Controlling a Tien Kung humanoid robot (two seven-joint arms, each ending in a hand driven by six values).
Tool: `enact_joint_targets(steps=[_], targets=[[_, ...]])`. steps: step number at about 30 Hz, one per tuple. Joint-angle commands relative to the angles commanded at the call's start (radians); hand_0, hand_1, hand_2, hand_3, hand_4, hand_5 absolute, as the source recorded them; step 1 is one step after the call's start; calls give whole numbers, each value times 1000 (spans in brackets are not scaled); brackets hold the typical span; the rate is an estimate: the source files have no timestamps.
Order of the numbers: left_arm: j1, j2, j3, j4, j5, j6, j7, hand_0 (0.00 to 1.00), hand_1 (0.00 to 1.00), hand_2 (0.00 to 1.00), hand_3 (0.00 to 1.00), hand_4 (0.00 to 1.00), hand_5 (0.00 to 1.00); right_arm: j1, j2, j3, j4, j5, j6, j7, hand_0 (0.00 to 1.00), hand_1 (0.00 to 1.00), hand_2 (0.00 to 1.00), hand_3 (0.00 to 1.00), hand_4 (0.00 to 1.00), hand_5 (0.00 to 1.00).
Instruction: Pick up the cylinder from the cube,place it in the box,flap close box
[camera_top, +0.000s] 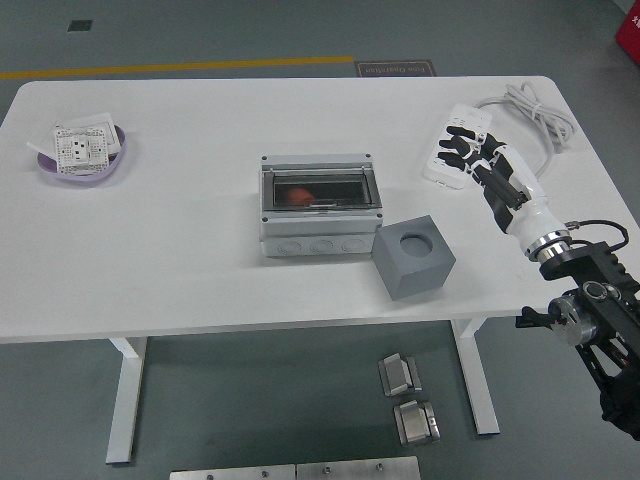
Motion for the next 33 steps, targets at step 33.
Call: enact_joint_targets(steps=[33], targets=[[2,-4,9,1,-7,0,0,685,684,647,683,692,184,-7,0,9,1,-20,-20,11,834,711,716,741,936,572]])
